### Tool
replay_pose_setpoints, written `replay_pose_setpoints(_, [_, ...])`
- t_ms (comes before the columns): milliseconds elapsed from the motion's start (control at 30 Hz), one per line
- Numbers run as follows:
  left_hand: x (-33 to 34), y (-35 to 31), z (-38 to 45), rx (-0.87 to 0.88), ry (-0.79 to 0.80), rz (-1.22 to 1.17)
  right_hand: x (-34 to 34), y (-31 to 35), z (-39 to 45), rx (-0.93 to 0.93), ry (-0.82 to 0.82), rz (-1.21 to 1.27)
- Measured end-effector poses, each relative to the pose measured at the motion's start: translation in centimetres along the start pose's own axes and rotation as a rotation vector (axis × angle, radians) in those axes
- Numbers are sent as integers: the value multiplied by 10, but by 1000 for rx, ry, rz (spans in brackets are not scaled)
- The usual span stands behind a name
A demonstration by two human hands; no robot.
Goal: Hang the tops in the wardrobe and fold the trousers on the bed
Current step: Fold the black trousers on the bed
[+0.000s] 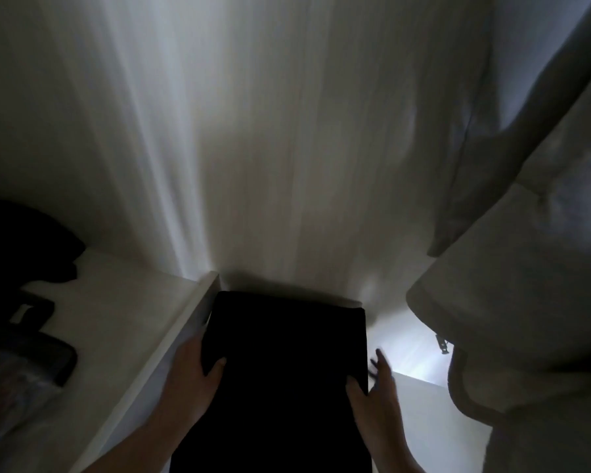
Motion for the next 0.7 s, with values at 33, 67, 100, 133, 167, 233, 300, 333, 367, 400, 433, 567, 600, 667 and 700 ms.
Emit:
replay_pose_setpoints(33, [7, -14, 6, 56, 20, 118, -6, 19, 3, -166, -87, -112])
replay_pose_setpoints(67, [14, -21, 11, 96, 34, 187, -7, 40, 5, -359, -136, -226])
replay_pose_setpoints(100, [16, -32, 16, 171, 13, 262, 0, 57, 7, -519, -143, -350])
replay_pose_setpoints(133, [22, -42, 20, 237, 5, 344, 10, 67, 9, -626, -116, -454])
replay_pose_setpoints(167, [28, -44, 28, 266, 27, 433, 22, 72, 14, -680, -74, -542])
replay_pose_setpoints(233, [45, -41, 41, 284, 109, 623, 42, 62, 25, -676, 22, -696])
replay_pose_setpoints(300, [56, -31, 47, 297, 123, 698, 51, 35, 32, -581, 76, -766])
replay_pose_setpoints(333, [61, -24, 50, 302, 132, 691, 53, 17, 36, -504, 74, -735])
replay_pose_setpoints(367, [65, -22, 49, 310, 139, 676, 51, 3, 37, -431, 60, -695])
replay_pose_setpoints(400, [70, -19, 50, 315, 153, 658, 51, -9, 38, -374, 49, -659])
replay_pose_setpoints(433, [76, -14, 52, 311, 170, 625, 54, -17, 40, -342, 49, -639])
replay_pose_setpoints(567, [94, 14, 73, 286, 215, 594, 69, -25, 52, -313, 43, -561])
replay_pose_setpoints(600, [96, 21, 79, 290, 217, 596, 73, -25, 56, -310, 39, -539])
replay_pose_setpoints(667, [100, 30, 85, 309, 200, 576, 81, -29, 59, -306, 39, -504])
replay_pose_setpoints(700, [102, 33, 86, 318, 182, 570, 83, -31, 60, -302, 50, -498])
Point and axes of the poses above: each hand's wrist, its own z-axis towards the middle knuckle, its own x-axis out of the palm, y = z × x, the point moved 7 cm from there along z, towards the middle knuckle, and after that the axes turned 4 degrees about -x, right-handed, at the moved point
